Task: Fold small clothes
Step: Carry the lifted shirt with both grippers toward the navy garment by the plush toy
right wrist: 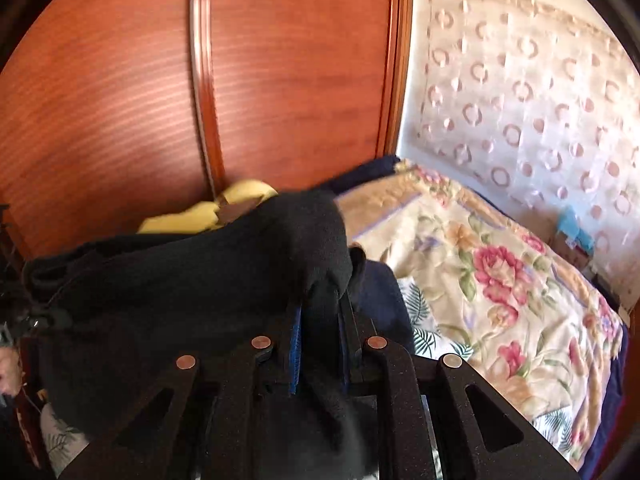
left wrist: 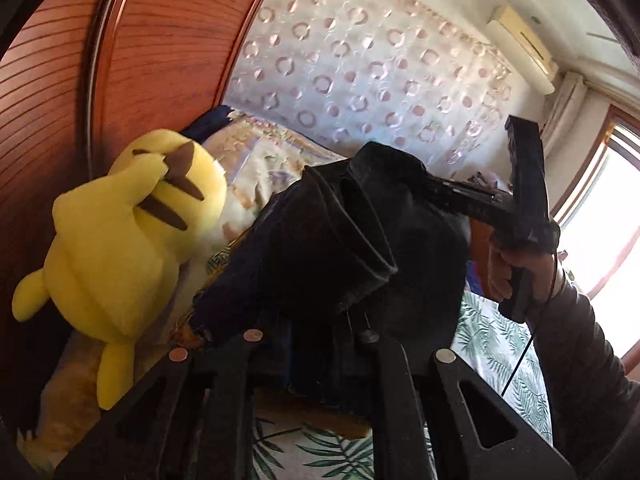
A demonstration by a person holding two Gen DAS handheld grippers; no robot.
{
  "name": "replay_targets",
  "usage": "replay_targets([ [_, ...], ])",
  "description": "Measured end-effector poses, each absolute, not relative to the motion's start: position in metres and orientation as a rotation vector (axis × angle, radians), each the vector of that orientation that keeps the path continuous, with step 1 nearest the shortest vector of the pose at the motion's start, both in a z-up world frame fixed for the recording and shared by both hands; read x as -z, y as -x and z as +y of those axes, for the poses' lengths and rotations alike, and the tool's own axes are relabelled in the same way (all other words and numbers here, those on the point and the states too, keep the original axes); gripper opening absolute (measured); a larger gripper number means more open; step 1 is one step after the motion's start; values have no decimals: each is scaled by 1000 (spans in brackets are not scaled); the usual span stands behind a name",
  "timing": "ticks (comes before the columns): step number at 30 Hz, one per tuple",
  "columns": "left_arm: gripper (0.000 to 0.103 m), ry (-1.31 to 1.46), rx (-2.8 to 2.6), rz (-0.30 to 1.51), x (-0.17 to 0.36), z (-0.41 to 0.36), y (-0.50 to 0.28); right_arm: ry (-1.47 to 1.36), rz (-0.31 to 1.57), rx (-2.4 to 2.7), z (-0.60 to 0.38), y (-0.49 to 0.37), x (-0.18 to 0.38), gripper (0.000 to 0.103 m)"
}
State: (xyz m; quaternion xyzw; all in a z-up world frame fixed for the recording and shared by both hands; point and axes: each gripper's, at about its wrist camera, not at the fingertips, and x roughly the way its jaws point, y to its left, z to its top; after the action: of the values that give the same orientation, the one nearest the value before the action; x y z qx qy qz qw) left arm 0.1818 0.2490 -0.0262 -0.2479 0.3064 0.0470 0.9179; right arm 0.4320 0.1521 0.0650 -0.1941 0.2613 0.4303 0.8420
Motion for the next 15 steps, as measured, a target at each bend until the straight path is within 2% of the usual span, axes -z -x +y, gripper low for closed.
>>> replay_targets([
  [3, 22, 518, -79, 597, 23, 257, -176, 406, 550, -847, 168, -446, -66, 17],
  [5, 28, 471, -112, 571, 13, 256, -169, 380, 549, -829, 165, -440, -71, 29],
  [7, 39, 436, -130, 545, 4, 254, -164, 362, 508, -806, 157, -421, -79, 31],
  [9, 49, 393, -158, 502, -6, 254, -160, 341, 462, -801, 147, -402, -84, 36],
  [10, 56, 370, -168, 492, -9, 253, -160, 331, 445, -795, 144, -396, -86, 43],
  [12, 66, 319, -191, 482, -10, 254, -165, 306, 429, -831, 138, -382, -86, 47],
  [15, 66, 273, -261, 516, -5, 258, -178, 298, 450, -886, 131, -363, -77, 50],
])
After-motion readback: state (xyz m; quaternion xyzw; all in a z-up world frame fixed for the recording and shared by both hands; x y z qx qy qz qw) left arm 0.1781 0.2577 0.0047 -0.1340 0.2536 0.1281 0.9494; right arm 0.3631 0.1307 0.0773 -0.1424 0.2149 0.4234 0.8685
